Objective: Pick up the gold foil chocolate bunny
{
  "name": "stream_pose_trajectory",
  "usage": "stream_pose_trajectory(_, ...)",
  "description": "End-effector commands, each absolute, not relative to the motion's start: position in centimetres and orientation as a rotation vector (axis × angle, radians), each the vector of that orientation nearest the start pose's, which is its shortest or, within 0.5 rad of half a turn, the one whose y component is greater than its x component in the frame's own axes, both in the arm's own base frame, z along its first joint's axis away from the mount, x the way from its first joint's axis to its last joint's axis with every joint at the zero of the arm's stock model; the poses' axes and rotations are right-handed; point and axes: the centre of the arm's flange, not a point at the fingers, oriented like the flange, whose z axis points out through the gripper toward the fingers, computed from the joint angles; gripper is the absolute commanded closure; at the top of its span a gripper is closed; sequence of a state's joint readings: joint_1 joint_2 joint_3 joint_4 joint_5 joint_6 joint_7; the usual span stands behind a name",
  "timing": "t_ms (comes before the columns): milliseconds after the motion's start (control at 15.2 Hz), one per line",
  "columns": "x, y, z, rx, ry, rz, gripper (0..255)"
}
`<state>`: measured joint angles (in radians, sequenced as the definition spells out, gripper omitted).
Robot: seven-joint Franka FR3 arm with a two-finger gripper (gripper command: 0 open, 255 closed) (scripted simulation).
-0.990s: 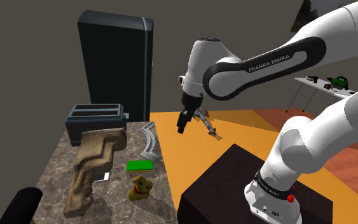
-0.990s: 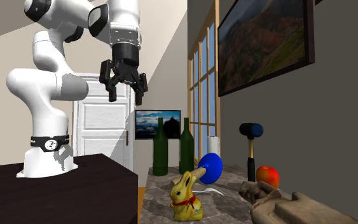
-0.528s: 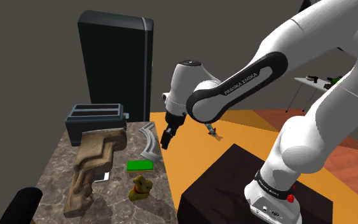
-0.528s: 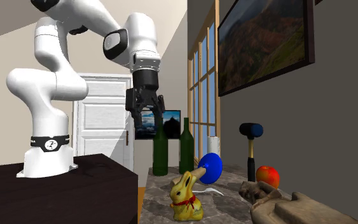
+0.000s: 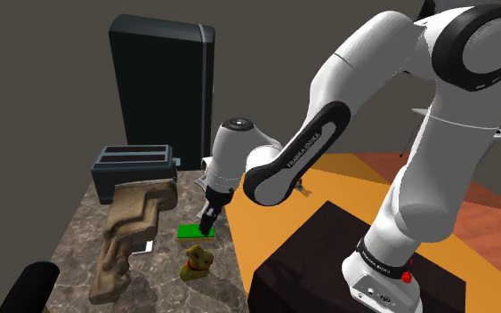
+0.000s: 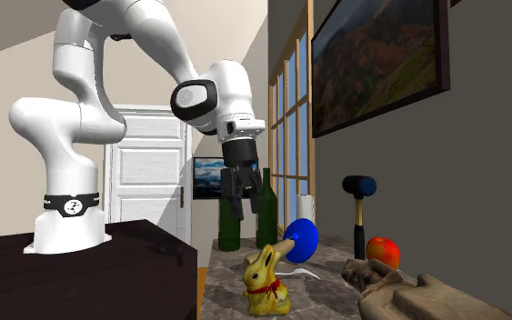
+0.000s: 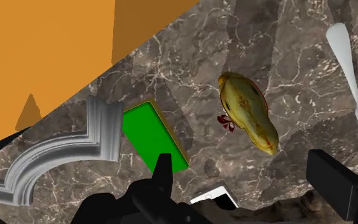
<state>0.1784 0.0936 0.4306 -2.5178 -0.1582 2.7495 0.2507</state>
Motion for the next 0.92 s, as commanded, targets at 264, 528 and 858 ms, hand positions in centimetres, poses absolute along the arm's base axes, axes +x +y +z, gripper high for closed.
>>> stream_pose_trajectory(264, 39.9, 33.2, 20.4, -2.959, -0.840, -0.267, 0)
stream_pose_trajectory(528, 40.0, 33.5, 18.4, -2.956, -0.846, -0.270, 0)
stream_pose_trajectory(858, 40.0, 33.5, 16.0, -2.956, -0.846, -0.270, 0)
